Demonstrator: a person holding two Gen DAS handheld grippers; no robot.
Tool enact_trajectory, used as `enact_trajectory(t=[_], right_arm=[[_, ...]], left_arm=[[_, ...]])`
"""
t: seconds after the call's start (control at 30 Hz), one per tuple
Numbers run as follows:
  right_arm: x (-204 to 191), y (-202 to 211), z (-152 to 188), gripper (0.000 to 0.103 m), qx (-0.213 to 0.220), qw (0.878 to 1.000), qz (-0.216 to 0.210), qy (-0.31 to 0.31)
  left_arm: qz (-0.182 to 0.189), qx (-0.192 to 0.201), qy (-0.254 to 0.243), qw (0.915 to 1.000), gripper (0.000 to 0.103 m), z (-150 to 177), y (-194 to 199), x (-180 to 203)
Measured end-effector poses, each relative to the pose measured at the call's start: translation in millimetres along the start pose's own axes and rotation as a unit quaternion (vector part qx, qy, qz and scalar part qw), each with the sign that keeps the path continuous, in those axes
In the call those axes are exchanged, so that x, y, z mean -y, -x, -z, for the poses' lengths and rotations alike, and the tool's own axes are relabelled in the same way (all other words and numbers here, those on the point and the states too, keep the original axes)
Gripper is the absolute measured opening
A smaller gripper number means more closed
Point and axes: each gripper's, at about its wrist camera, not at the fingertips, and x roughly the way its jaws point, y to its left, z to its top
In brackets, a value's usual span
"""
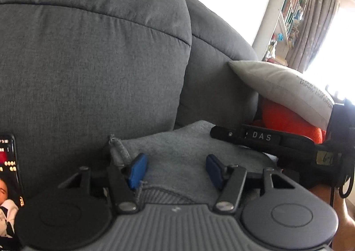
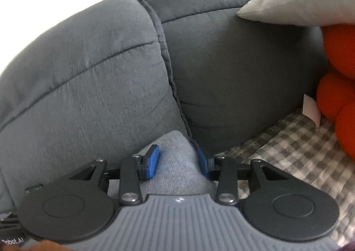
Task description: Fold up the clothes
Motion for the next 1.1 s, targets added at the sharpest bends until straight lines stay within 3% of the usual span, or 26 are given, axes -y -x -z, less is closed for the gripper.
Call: enact_trajectory(t=[0.1, 0.3, 0.5, 0.67, 0.77, 0.87, 1.03, 1.1], right_arm=[[-5, 10, -3, 0.049, 0.013, 1.000, -0.001, 0.000], [-9, 40, -8, 0.052, 0.051, 0.999, 0.012, 0.005], [-8, 67, 2, 0.054, 0.058, 0.997, 0.048, 0.018], [-2, 95, 9, 0.063, 0.042, 0.994, 0.096, -0.023], [3, 116, 17, 0.066, 0.034, 0.991, 0.120, -0.046], [11, 136, 29, 0.076, 0.035, 0.989, 0.126, -0.063], [15, 158, 40, 0.078, 0.018, 0.986, 0.155, -0.056], [15, 168, 45, 0.086, 0.021, 0.984, 0.166, -0.055]], left_arm=[[0.010, 0.019, 0.012, 0.9997, 0.064, -3, 7, -1], [0.003, 0.043, -0.008, 0.9990, 0.069, -9, 25, 11], [0.013, 0.026, -0.024, 0.9993, 0.074, -14, 36, 33], [0.042, 0.011, -0.043, 0.9981, 0.087, -12, 51, 59], [0.027, -0.001, -0.052, 0.9983, 0.092, -5, 57, 72], [0.013, -0.014, -0.060, 0.9980, 0.101, 3, 63, 85], [-0.011, -0.034, -0.073, 0.9967, 0.102, 16, 72, 106], [-0.021, -0.042, -0.079, 0.9958, 0.103, 21, 76, 114]])
